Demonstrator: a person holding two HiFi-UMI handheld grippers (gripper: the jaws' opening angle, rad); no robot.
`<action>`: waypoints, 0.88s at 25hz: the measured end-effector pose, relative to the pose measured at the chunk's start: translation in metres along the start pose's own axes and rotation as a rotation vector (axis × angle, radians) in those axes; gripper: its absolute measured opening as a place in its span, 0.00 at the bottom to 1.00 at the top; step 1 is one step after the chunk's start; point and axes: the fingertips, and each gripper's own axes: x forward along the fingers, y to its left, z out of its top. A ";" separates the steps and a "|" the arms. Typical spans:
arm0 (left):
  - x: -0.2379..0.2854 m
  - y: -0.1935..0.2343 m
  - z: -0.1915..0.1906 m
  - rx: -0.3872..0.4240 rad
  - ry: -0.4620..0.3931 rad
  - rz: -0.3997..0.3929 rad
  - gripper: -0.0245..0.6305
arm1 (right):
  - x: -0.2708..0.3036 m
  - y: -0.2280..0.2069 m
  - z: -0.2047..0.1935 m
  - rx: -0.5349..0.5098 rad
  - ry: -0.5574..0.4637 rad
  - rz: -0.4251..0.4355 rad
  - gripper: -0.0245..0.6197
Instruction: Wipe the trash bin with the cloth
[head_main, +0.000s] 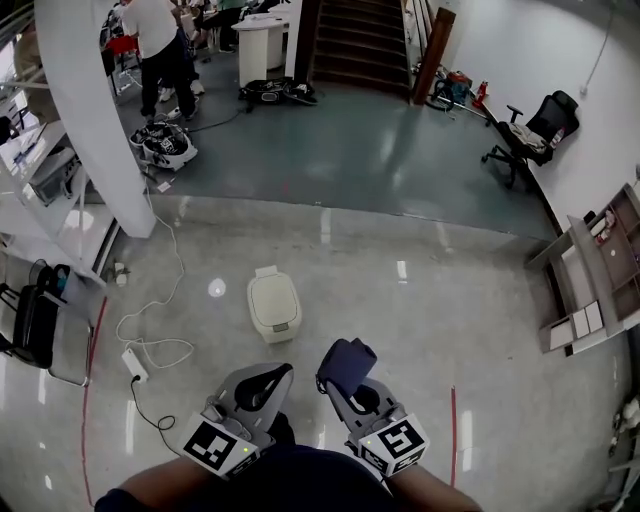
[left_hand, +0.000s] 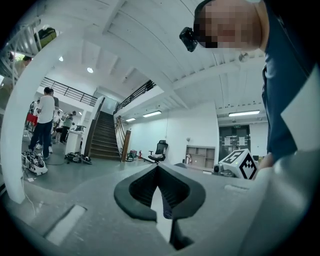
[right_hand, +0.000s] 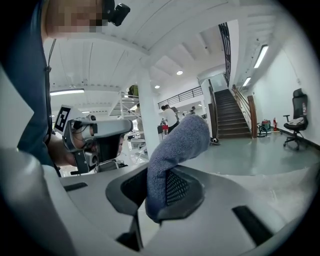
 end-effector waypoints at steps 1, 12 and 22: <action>0.008 0.018 0.001 -0.005 0.011 -0.004 0.03 | 0.016 -0.006 0.007 -0.003 0.003 -0.003 0.12; 0.083 0.128 -0.012 -0.077 0.053 -0.001 0.03 | 0.127 -0.078 0.039 -0.003 0.033 -0.010 0.12; 0.146 0.153 -0.052 -0.113 0.107 0.194 0.03 | 0.174 -0.158 0.020 -0.012 0.080 0.165 0.12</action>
